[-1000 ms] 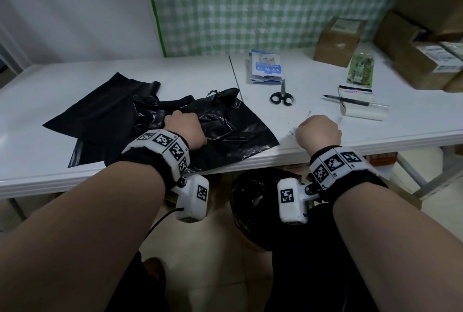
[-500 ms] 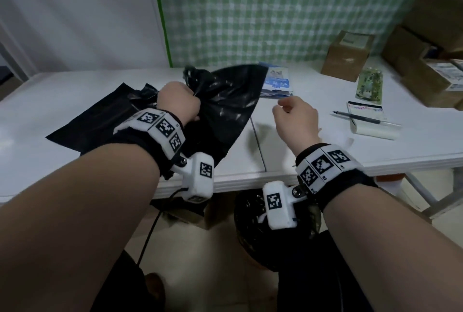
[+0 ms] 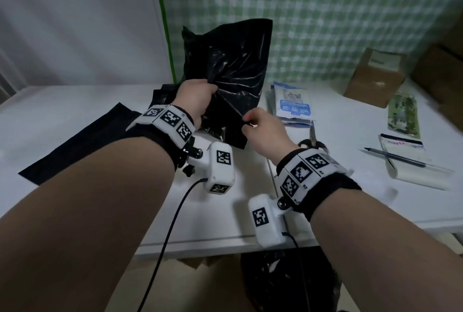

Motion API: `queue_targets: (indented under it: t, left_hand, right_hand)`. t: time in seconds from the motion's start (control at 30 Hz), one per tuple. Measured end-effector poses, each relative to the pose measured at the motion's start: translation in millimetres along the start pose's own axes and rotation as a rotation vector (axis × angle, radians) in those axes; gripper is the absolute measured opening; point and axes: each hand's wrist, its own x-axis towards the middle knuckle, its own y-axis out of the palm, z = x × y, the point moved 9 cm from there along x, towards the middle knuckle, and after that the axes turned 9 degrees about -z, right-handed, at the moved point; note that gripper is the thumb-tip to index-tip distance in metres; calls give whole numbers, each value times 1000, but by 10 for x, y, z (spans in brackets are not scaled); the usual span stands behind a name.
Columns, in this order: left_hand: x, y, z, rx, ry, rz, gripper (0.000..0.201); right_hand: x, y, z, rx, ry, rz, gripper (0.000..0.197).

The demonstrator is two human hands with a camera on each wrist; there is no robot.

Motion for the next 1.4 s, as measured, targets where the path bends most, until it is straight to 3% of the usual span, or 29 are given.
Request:
queue_targets:
  t: [0.07,0.13,0.2,0.27,0.4,0.53,0.67,0.8,0.97,1.03,1.13,1.17,1.33,1.4]
  left_hand:
    - [69,63,60,11,-37,70,46]
    - [102,101,120,25,-56,139,76]
    - [144,105,158,54,-33,179,83]
    - [139,46,149,106,12,166,72]
    - [134,-296,98,366,173,-16,41]
    - [12,-746,196,625,188,-116,7]
    - [-124,-1252,440,964,79,-146,36]
    - [-328,-1664,762,1241,-82,-73,58]
    - [-497,-1919,837,1378,-39,-73,27]
    - [-633,-1880,844,1314,-37,-8,24]
    - [-906,-1766,929,875,-196,82,8]
    - [-990,-1701,929,741,-236,116,12]
    - [-1388,-1222,846,477,-198,484,13]
    - [-1460,-1161,814,486,-163,519,13]
  right_hand:
    - [51,210,-34,-88,-8,106,33]
    - [42,436,-120,-256,-9,235,39]
    - [10,578,-233,-402,15,314,42]
    - [0,632,-288,-443,52,327,42]
    - [-23,650,-226,-431,36,325,40]
    - [-80,498,-123,-338,29,249,41]
    - [-240,350,-20,-191,82,131,38]
    - [-503,345,118,-76,95,166,24]
    - [-773,339,219,8,97,211,11]
    - [-864,331,266,22,97,208,7]
    - [-999,339,335,66,115,224,8]
    - [-1053,349,355,87,127,237,11]
    - [-1346,543,311,177,245,371,69]
    - [-1395,590,286,149,221,377,78]
